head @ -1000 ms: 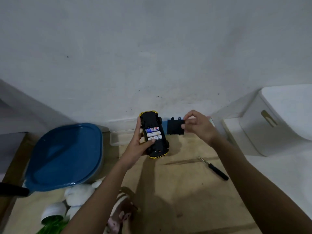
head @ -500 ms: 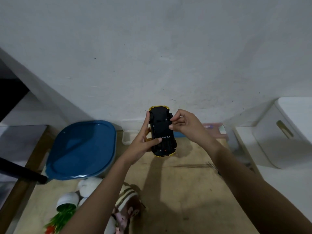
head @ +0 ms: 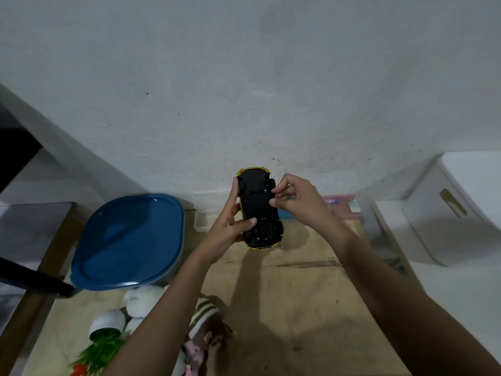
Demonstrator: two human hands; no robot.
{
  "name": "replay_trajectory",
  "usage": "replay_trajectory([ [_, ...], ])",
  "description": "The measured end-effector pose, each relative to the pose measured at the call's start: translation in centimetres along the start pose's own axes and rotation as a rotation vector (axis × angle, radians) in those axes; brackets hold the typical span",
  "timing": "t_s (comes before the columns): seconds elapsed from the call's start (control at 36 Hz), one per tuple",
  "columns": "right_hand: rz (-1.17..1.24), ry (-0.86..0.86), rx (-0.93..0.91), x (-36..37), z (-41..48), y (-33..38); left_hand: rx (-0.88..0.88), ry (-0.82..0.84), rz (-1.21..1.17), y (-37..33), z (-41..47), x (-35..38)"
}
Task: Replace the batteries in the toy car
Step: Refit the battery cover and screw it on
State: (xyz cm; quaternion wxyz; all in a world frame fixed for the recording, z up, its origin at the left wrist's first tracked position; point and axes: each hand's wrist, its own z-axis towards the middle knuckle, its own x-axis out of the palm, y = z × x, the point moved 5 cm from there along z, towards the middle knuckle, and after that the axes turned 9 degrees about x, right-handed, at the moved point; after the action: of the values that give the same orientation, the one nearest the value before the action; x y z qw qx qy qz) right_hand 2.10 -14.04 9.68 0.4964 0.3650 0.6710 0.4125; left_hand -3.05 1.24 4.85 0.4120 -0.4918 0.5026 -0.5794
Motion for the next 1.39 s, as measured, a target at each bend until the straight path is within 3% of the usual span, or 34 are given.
replay_trajectory([
  [0.5,-0.017,-0.010,-0.041,-0.2,-0.3,1.1,0.065,0.022,0.034,-1.3,0.0,-0.3],
  [0.97,-0.243,-0.203,-0.241,0.0,-1.1,2.0,0.108,-0.075,0.043,-1.6,0.1,0.2],
  [1.39,-0.148,-0.339,-0.350,0.7,-2.0,1.1,0.178,-0.148,0.065,-1.8,0.6,0.7],
])
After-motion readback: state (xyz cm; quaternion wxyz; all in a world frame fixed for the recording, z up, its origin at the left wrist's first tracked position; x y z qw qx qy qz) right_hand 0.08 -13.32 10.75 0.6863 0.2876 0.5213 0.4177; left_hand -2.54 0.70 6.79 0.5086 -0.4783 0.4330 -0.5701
